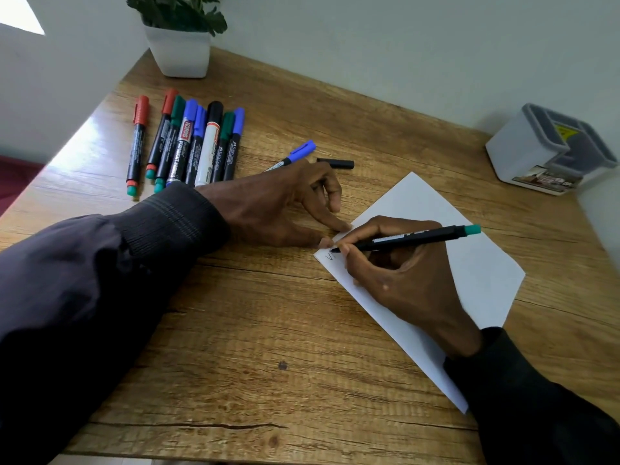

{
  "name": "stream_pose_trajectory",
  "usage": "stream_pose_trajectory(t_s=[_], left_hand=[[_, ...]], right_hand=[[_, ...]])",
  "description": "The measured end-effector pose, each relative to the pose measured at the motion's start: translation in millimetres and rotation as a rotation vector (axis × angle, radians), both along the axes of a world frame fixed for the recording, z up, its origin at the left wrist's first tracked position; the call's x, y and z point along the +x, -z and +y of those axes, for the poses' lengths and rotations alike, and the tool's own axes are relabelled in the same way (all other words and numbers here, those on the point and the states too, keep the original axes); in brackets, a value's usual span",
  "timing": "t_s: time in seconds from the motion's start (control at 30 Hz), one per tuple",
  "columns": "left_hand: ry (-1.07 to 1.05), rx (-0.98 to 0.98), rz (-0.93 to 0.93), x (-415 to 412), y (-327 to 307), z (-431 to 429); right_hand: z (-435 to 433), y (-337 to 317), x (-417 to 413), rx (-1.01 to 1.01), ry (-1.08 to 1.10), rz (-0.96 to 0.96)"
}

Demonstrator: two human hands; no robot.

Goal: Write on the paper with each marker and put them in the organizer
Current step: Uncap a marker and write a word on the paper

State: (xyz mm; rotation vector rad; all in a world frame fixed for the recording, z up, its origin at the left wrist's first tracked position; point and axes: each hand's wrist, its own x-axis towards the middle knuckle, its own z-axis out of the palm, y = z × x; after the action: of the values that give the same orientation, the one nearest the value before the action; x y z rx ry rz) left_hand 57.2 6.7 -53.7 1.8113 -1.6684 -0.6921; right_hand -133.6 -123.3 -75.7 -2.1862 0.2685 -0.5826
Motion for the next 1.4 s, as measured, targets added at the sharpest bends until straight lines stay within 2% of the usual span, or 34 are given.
stream_pose_trajectory(t_s=[0.37, 0.6, 0.93, 1.2, 1.4], left_hand=[[0.025, -0.044, 0.005, 0.2, 1.4, 0.5], [0.013, -0.057, 0.035, -3.2, -2.0, 2.0], [0.018, -0.068, 0.007, -2.6, -1.2, 1.1], [-0.022, -0.046, 0.057, -1.4, 0.5, -0.3], [-0.002, -0.046, 0.050, 1.4, 3.5, -1.7]], right_hand=[[-2.7, 2.0, -0.5, -0.039, -0.022, -0.019], [-3.2, 5.5, -1.3, 0.013, 0.033, -0.025], [-3.3, 2.0, -0.2, -0.091, 0.026, -0.029], [-3.1, 4.7, -1.7, 0.001, 0.019, -0.048], [-3.8, 5.6, 0.3, -0.032, 0.026, -0.058]])
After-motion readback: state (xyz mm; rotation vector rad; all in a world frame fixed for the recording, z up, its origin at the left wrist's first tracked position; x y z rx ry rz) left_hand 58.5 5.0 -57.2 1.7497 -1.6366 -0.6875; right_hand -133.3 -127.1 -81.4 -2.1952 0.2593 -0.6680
